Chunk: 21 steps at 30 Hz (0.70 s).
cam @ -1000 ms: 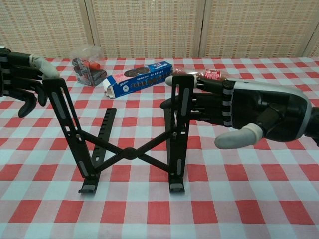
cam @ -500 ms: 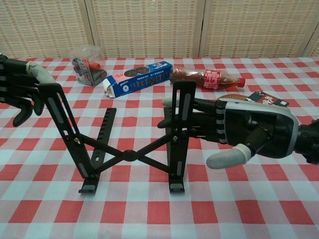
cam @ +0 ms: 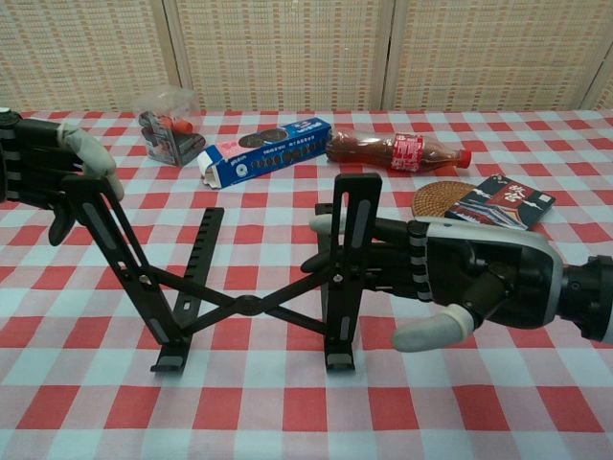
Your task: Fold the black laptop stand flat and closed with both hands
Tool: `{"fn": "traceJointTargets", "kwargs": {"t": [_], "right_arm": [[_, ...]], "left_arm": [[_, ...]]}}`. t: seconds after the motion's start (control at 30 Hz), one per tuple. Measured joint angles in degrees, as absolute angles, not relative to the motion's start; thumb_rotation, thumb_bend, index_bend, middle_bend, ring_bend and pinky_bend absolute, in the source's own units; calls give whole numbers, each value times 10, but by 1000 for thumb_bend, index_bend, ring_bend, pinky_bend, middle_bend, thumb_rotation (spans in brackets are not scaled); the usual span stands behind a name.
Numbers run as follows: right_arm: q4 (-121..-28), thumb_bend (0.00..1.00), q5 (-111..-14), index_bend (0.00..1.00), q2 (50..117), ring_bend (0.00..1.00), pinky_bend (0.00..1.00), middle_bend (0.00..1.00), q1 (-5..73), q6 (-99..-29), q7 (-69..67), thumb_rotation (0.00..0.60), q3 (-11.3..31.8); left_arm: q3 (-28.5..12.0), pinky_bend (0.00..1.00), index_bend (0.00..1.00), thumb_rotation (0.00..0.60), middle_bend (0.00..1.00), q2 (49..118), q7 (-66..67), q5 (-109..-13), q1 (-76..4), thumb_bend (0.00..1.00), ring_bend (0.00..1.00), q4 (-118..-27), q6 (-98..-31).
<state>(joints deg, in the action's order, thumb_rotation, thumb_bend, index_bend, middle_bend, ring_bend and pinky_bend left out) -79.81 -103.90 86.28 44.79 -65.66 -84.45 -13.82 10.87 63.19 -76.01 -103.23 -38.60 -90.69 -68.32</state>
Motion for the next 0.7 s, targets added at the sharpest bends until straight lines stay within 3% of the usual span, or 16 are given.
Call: {"fn": "traceJointTargets", "kwargs": {"t": [0.43, 0.7], "right_arm": [[-800, 104, -1038, 36, 869, 27, 38, 160, 451, -656, -845, 600, -145], [-803, 108, -1033, 36, 868, 27, 38, 160, 451, -661, -843, 600, -140]], "left_arm": [[108, 506, 356, 0, 368, 673, -755, -1024, -393, 173, 430, -891, -665], [99, 429, 350, 0, 368, 711, -743, -993, -386, 173, 421, -870, -658]]}}
